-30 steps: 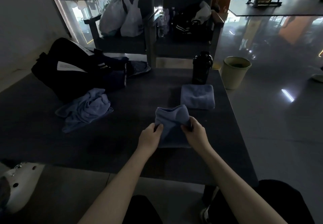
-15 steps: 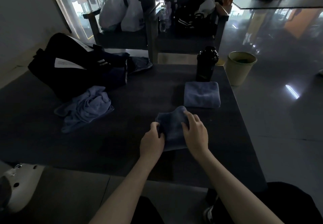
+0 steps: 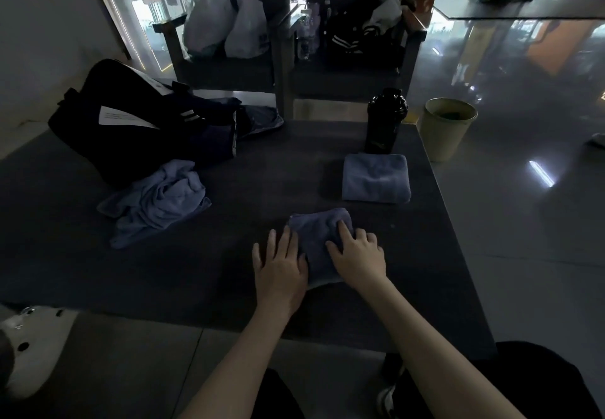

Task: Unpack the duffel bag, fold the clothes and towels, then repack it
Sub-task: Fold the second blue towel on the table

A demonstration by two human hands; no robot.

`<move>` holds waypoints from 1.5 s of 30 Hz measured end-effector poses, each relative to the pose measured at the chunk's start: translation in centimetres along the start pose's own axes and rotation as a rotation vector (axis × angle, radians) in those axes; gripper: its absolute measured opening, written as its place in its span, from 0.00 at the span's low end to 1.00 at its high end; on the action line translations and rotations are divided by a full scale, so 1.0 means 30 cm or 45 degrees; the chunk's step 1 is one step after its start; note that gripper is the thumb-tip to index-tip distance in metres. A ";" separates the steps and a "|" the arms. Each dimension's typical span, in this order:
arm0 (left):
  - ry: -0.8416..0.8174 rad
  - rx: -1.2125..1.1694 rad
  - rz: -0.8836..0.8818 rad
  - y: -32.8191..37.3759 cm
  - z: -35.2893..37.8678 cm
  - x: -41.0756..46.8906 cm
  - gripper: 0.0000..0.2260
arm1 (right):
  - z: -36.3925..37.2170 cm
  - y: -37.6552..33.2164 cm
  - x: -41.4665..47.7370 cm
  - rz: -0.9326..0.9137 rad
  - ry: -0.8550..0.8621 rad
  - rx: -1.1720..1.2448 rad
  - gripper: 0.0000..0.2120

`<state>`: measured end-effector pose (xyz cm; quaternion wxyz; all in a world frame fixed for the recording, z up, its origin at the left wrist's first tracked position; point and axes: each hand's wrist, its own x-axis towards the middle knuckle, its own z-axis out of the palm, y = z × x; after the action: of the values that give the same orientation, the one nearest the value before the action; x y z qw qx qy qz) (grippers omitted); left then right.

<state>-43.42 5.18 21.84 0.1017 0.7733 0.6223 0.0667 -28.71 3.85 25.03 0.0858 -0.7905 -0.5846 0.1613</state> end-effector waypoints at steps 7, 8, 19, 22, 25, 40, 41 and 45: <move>-0.270 0.086 -0.016 -0.021 -0.034 0.020 0.24 | -0.033 0.030 0.017 0.006 -0.072 0.693 0.30; -0.278 0.124 0.028 -0.023 -0.036 0.028 0.24 | -0.038 0.034 0.016 -0.003 -0.034 0.764 0.29; 0.011 0.033 -0.025 -0.025 0.030 0.042 0.38 | -0.202 0.066 0.180 -0.213 0.408 1.090 0.28; 0.031 0.013 -0.025 -0.025 0.035 0.042 0.37 | -0.258 0.060 0.270 -0.164 0.482 1.137 0.27; 0.037 -0.022 -0.029 -0.026 0.034 0.047 0.36 | -0.300 0.070 0.359 -0.144 0.512 1.203 0.27; -0.011 0.046 -0.051 -0.023 0.027 0.057 0.33 | -0.258 0.210 0.521 0.122 0.448 1.111 0.25; -0.004 0.052 -0.049 -0.023 0.029 0.056 0.36 | -0.257 0.222 0.524 0.145 0.436 1.100 0.25; 0.001 0.040 -0.047 -0.026 0.031 0.055 0.37 | -0.251 0.241 0.531 0.239 0.388 0.969 0.25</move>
<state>-43.59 6.88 20.71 0.0908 0.7631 0.6375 0.0552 -15.36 17.23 27.25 0.4423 -0.7669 -0.3894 0.2541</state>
